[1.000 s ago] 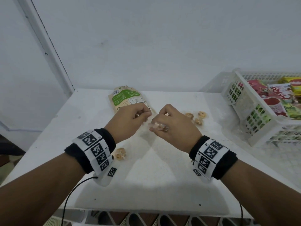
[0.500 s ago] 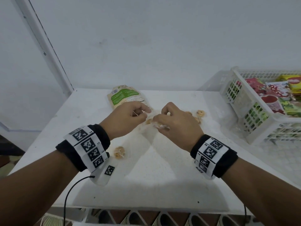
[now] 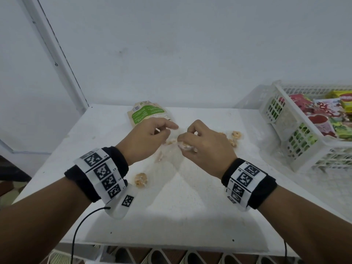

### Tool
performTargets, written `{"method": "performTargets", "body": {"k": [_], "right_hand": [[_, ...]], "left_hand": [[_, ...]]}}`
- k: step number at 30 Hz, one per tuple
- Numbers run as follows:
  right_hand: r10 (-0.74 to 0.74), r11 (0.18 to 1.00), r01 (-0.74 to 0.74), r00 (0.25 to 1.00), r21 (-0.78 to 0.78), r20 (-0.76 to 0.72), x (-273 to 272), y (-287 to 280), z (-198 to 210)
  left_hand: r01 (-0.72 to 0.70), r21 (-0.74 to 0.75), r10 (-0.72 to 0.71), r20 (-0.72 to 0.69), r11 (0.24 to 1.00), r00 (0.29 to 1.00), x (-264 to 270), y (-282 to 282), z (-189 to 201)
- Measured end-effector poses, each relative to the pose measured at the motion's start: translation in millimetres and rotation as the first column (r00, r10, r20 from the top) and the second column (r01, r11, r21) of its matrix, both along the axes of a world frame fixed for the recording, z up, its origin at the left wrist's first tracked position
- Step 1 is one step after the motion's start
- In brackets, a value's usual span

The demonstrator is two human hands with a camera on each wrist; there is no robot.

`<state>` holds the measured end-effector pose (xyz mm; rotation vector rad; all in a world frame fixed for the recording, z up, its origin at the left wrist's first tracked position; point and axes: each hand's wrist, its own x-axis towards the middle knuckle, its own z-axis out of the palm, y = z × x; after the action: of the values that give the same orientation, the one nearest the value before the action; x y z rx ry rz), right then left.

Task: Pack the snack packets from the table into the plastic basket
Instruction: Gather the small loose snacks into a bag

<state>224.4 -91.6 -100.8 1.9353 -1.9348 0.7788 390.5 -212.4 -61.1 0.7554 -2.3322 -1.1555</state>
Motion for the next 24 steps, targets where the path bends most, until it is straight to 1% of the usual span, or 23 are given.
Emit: {"method": "performTargets", "body": {"k": [3,5,6,8,10,11,12,13,15,17,18,19,21,22,24], "right_hand": [[0.037,0.999,-0.037,0.999,-0.033,-0.002,3.5,-1.4,-0.5],[0.061,0.997,-0.062,0.998,-0.055,-0.007,4.7,-2.3,-2.5],[0.069,0.995,-0.069,0.998,-0.07,-0.004,4.5,-2.5,-3.3],[0.075,0.992,-0.072,0.997,-0.1,0.02,3.2,-2.9,-3.7],[0.079,0.989,-0.071,0.995,-0.127,0.064,1.1,-3.5,-1.8],[0.085,0.988,-0.072,0.992,-0.137,0.094,0.3,-3.7,-0.1],[0.092,0.986,-0.074,0.988,-0.147,0.123,-0.6,-3.9,1.8],[0.095,0.985,-0.072,0.985,-0.155,0.146,-1.0,-4.1,3.8],[0.078,0.988,-0.053,0.983,-0.148,0.165,-0.3,-3.5,7.5],[0.05,0.993,-0.033,0.985,-0.11,0.162,2.0,-2.2,10.0],[0.041,0.996,-0.029,0.987,-0.084,0.153,3.3,-0.9,10.6],[0.036,0.998,-0.028,0.99,-0.058,0.139,4.5,0.3,10.4],[0.031,1.0,-0.03,0.992,-0.009,0.121,6.8,3.1,9.2],[0.028,1.0,-0.03,0.992,0.009,0.125,7.1,4.0,7.6],[0.022,0.999,-0.025,0.988,0.02,0.156,7.6,4.7,4.4]], "left_hand": [[0.045,-0.001,-0.045,0.033,0.999,0.998,-0.1,-1.3,-1.5],[0.058,-0.046,-0.055,0.066,0.997,0.996,0.1,0.4,-0.4],[0.045,-0.082,-0.041,0.053,0.996,0.998,0.3,1.9,0.8],[-0.028,-0.147,0.021,-0.052,0.989,0.998,0.2,2.9,3.4],[-0.095,-0.155,0.067,-0.178,0.983,0.982,-1.1,-0.9,5.5],[-0.104,-0.155,0.069,-0.213,0.982,0.975,-1.9,-3.1,6.1],[-0.099,-0.167,0.061,-0.216,0.981,0.975,-2.5,-5.3,5.9],[-0.081,-0.189,0.045,-0.186,0.979,0.982,-3.1,-6.8,5.1],[-0.022,-0.232,0.006,-0.068,0.972,0.998,-2.8,-8.1,1.6],[0.018,-0.256,-0.007,0.044,0.966,0.999,-2.1,-7.9,-5.0],[0.018,-0.26,0.0,0.068,0.965,0.998,-1.8,-7.6,-8.3],[0.005,-0.262,0.012,0.063,0.965,0.998,-1.4,-7.2,-10.4],[-0.042,-0.239,0.042,-0.005,0.97,0.999,-2.3,-6.4,-11.4],[-0.062,-0.22,0.056,-0.035,0.973,0.998,-3.3,-6.2,-10.4],[-0.07,-0.193,0.063,-0.041,0.979,0.997,-6.0,-5.9,-8.5]]}}
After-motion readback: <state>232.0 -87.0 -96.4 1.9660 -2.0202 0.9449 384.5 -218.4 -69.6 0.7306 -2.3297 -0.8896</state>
